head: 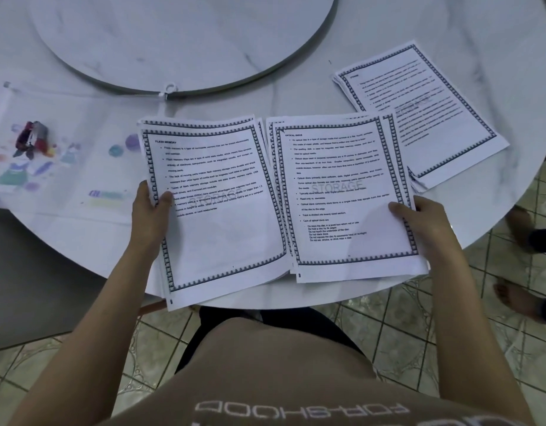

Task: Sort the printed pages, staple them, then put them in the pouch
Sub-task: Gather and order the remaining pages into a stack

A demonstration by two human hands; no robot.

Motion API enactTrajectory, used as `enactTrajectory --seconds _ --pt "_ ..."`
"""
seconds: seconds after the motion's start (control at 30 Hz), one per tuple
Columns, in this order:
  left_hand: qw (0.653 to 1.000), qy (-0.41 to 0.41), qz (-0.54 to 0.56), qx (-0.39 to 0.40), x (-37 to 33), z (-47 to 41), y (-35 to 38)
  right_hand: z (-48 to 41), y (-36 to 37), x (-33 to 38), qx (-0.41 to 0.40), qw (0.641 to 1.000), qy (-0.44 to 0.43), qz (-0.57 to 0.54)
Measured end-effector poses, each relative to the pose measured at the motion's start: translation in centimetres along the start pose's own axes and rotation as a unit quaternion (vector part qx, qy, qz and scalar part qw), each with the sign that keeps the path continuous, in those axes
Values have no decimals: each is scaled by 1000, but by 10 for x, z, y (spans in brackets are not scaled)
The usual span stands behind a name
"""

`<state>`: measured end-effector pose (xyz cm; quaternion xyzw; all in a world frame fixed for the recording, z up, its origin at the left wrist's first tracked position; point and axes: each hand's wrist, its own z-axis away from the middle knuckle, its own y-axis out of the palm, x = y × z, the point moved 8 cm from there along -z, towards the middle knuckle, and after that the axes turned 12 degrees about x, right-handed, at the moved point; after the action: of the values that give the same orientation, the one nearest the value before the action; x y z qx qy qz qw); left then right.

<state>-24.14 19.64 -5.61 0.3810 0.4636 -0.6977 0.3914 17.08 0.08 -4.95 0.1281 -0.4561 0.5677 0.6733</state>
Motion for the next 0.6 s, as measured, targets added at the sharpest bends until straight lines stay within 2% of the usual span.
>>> enactTrajectory --seconds 0.17,0.33,0.6 --pt "1000 7 -23 2 1 -3 -6 5 -7 7 -2 1000 -13 27" --pt "999 6 -45 4 4 -8 -13 10 -13 8 -73 993 -24 91" --pt "999 10 -51 15 3 -13 -16 -2 12 1 -148 971 56 180"
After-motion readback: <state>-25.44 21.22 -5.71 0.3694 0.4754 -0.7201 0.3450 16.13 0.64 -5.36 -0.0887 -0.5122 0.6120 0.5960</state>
